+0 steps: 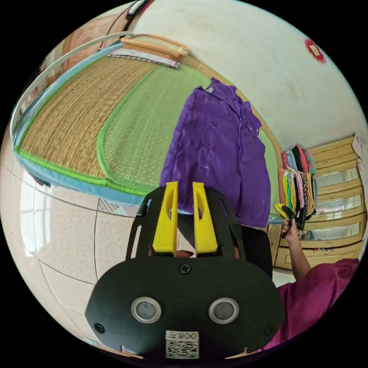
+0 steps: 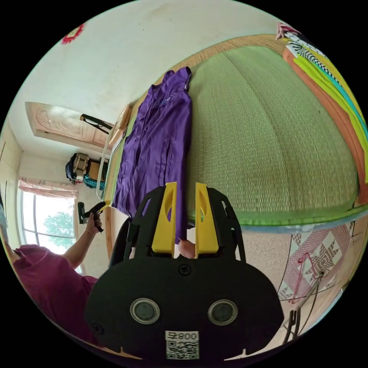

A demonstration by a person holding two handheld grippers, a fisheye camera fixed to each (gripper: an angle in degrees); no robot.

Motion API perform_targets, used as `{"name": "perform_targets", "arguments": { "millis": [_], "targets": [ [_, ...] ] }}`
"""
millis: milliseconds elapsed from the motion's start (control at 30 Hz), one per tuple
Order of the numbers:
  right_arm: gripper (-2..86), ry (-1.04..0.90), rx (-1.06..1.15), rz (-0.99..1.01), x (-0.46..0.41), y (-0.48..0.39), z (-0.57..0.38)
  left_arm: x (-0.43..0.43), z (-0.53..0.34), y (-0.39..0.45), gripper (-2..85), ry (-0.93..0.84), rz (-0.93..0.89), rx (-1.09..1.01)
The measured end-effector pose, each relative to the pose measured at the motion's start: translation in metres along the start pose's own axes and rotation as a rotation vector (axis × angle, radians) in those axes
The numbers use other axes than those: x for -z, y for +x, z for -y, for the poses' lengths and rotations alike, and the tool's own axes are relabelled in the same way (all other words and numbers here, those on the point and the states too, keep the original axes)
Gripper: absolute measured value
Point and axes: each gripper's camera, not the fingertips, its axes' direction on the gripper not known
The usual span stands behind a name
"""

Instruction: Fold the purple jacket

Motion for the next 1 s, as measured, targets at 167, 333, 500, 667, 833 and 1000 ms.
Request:
{"name": "perform_targets", "arguments": {
  "millis": [167,333,500,667,833,1000],
  "targets": [
    [10.1,-0.025,-0.093,0.047,0.002,0.027,-0.055,0.02,-0.028,-0.066,9.5,-0.008,-0.096,0.158],
    [11.3,-0.083,-0.099,0.073,-0.012,0.04,-0.066,0.022,-0.026,-0.096,9.5,-0.014,-0.222,0.225],
    [11.5,-0.126,-0.104,0.136,-0.034,0.057,-0.063,0.037,-0.02,-0.108,8.1,-0.037,-0.237,0.245],
    [9.6,-0.176,-0.084,0.18,-0.056,0.061,-0.056,0.065,-0.025,-0.123,3.2,-0.033,-0.241,0.293],
    [3.7,-0.178,-0.085,0.247,-0.056,0.067,-0.055,0.092,-0.032,-0.128,0.7,-0.011,-0.314,0.297],
    [1.8,-0.153,-0.027,0.302,-0.025,0.06,-0.06,0.119,-0.039,-0.123,0.2,0.019,-0.374,0.273]
  ]
}}
